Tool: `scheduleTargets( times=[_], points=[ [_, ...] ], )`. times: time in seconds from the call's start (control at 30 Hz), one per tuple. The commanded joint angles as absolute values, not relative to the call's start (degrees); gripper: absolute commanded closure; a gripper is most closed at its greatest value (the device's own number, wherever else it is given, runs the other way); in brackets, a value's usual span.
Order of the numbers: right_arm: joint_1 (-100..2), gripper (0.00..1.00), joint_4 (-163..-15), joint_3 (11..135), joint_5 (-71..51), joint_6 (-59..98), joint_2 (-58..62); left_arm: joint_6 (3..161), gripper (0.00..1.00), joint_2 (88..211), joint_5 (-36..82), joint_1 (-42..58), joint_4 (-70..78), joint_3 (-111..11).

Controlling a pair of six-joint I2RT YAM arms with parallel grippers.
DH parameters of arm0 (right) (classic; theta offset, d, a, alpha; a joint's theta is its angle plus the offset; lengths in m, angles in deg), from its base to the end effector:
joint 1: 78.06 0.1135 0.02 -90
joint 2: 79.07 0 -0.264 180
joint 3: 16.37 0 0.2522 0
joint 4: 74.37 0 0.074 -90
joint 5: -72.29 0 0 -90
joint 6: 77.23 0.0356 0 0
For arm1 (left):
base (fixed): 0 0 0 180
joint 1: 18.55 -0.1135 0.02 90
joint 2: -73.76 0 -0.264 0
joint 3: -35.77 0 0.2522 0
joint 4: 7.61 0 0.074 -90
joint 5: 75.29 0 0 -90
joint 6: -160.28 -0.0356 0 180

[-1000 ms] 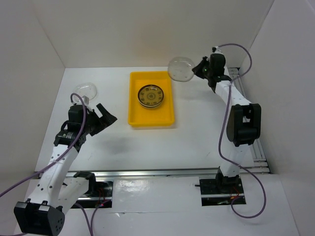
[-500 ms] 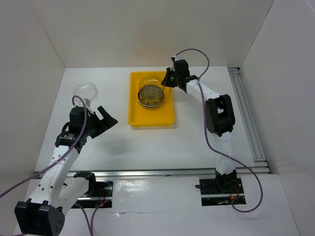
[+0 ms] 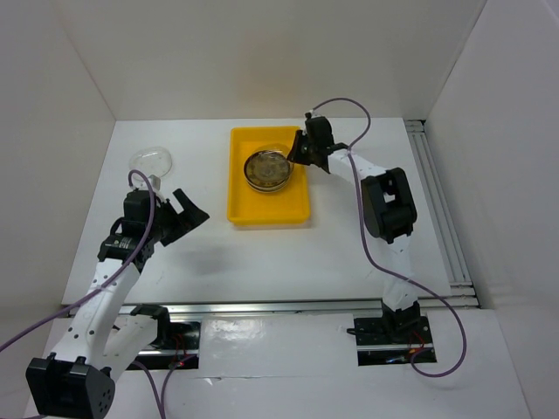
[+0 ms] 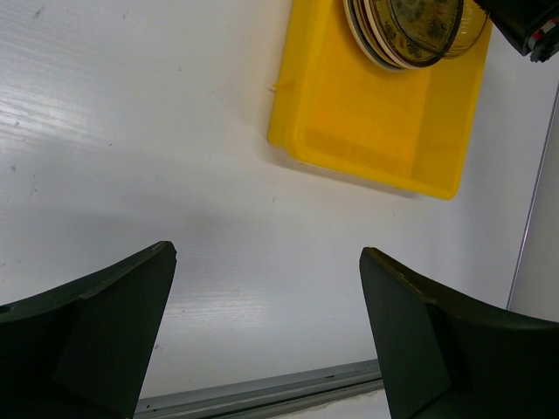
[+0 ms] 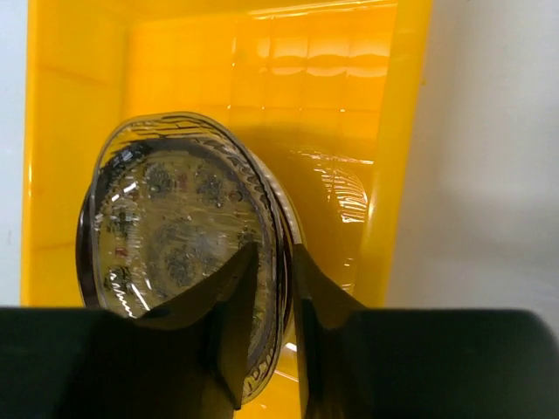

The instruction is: Place the plates into the plastic bin on the countertop

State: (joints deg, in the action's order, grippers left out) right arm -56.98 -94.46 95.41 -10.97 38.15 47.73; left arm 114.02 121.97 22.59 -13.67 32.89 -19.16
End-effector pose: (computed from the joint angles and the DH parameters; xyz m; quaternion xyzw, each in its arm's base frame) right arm 0.4755 0.1878 0.1966 0.0062 0.8863 0.2294 0.4022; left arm 0.1843 -0.0206 0.2791 -0.2622 0.8406 -0.2487 0.4034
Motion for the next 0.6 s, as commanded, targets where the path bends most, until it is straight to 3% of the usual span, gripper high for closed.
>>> scheduleTargets(
  times=[0.0, 0.17, 0.23, 0.33, 0.37, 0.4, 0.43, 0.57],
  points=[
    [-55.47, 0.68, -90.33, 94.34, -11.91, 39.13, 43.54, 113.69, 0.00, 121.05, 23.76, -14.07, 31.11, -19.12],
    [-53.72, 0.38, -89.80, 94.34, -13.14, 39.13, 40.90, 113.69, 0.00, 121.05, 23.76, -14.07, 31.11, -19.12],
    [-53.19, 0.38, -89.80, 94.34, -13.14, 39.13, 38.89, 113.69, 0.00, 121.05, 23.76, -14.07, 31.11, -19.12],
    [-52.67, 0.30, -89.80, 93.73, -15.16, 38.60, 36.51, 113.69, 0.00, 121.05, 23.76, -14.07, 31.11, -19.12],
    [-52.66, 0.17, -90.33, 93.20, -15.95, 38.08, 35.89, 113.69, 0.00, 121.05, 23.76, -14.07, 31.11, -19.12],
    [-52.66, 0.17, -90.33, 93.20, -17.43, 38.08, 35.19, 113.69, 0.00, 121.05, 23.15, -14.07, 31.11, -19.12],
    [-52.66, 0.00, -91.29, 92.50, -18.41, 37.56, 33.88, 113.69, 0.00, 121.05, 22.62, -14.07, 31.11, -19.12],
    [-52.66, 0.00, -92.70, 89.34, -24.64, 36.50, 30.44, 117.20, 0.00, 122.28, 17.80, -14.59, 31.11, -20.26]
  ],
)
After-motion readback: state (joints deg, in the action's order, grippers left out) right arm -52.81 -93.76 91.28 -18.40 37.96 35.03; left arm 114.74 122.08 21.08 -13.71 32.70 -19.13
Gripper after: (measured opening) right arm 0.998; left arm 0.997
